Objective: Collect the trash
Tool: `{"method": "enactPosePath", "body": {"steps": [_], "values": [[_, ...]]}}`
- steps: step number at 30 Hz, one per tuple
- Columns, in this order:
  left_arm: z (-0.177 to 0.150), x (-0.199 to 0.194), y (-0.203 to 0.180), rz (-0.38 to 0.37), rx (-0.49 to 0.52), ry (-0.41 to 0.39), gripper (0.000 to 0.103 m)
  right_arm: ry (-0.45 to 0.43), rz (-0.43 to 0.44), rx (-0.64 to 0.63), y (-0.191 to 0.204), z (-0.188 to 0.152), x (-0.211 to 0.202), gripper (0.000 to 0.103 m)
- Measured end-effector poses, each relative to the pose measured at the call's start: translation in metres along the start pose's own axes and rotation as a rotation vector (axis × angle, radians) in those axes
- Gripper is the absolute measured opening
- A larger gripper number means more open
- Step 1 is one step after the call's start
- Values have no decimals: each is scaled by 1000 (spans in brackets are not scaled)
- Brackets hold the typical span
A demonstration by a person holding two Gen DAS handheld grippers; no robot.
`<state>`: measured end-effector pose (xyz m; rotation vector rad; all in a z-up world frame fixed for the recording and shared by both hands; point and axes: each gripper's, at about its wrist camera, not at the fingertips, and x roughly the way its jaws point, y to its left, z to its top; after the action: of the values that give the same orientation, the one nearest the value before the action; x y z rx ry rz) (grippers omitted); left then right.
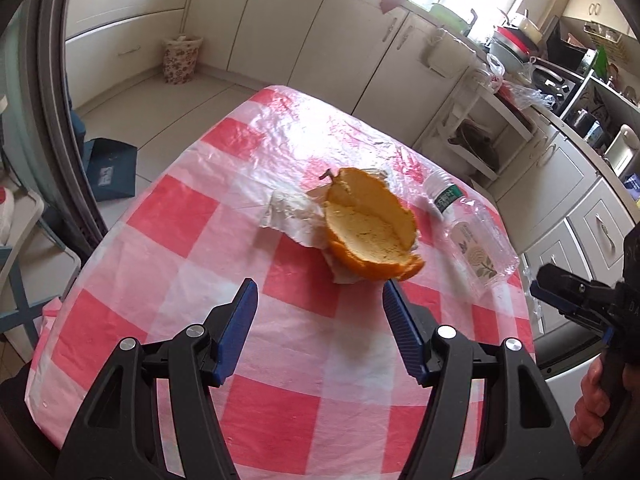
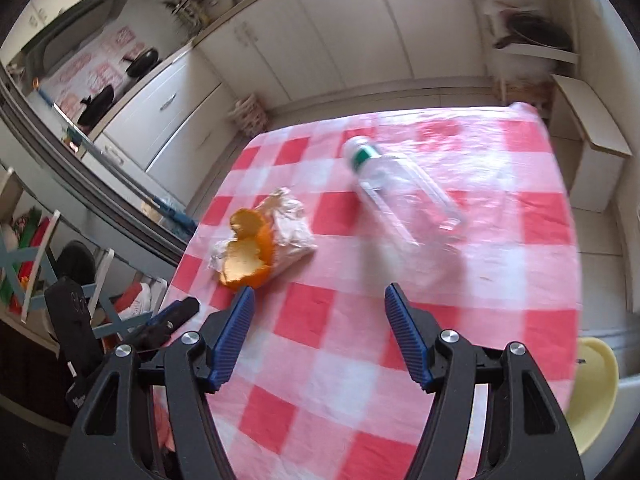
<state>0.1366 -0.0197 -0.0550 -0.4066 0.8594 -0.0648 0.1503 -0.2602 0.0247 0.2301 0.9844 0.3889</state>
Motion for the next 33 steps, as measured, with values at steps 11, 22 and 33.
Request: {"method": "enactPosePath", "body": {"steps": [11, 22, 33], "values": [[14, 9, 47, 7, -75, 1, 62, 5, -10, -57, 40, 18, 52, 57], [10, 12, 67, -31, -92, 7, 62, 51, -43, -93, 55, 26, 108, 28], [7, 11, 67, -48, -83, -8, 63, 46, 45, -219, 66, 17, 66, 8]]}}
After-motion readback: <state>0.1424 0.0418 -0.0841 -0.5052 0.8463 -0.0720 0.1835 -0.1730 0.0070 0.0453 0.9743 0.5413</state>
